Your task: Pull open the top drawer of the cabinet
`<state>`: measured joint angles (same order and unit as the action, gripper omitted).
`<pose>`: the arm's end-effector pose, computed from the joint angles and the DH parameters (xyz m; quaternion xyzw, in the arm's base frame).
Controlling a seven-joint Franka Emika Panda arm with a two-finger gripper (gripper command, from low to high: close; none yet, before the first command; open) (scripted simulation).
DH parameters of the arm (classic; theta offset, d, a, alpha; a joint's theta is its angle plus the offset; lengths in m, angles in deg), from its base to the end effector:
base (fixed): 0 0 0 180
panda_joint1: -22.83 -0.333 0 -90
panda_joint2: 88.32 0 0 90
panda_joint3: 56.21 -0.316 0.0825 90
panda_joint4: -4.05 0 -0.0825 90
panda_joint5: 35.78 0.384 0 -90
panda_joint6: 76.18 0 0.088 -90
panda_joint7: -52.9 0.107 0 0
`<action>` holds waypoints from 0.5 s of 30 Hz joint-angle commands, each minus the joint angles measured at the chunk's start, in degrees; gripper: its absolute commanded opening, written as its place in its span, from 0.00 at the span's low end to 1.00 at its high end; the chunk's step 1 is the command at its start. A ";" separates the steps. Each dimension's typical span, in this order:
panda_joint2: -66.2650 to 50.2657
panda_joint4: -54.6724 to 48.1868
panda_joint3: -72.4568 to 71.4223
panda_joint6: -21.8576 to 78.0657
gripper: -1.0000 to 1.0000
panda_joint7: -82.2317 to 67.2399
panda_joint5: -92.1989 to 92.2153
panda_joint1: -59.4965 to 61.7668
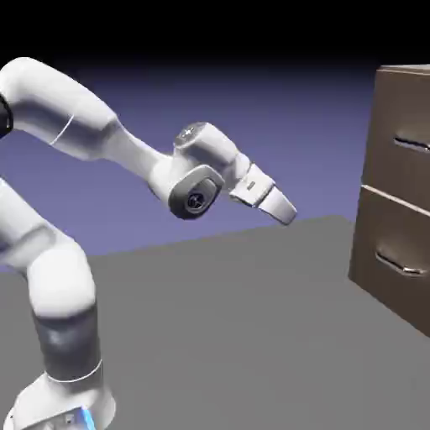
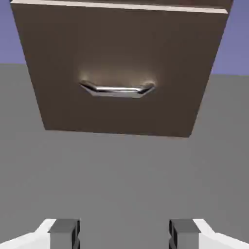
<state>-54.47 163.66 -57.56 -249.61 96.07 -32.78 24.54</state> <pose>0.3906 -0.0061 0.4768 -0.8412 0.3593 -0.3738 0.1535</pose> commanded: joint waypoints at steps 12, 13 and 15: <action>11.90 -13.79 -13.44 5.74 0.50 7.12 29.90 23.79; 12.90 -14.94 -14.56 6.22 0.50 7.71 32.40 25.78; 14.88 -17.23 -16.80 7.17 0.50 8.89 37.38 29.74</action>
<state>-39.59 146.43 -74.36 -242.43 104.96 4.60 54.28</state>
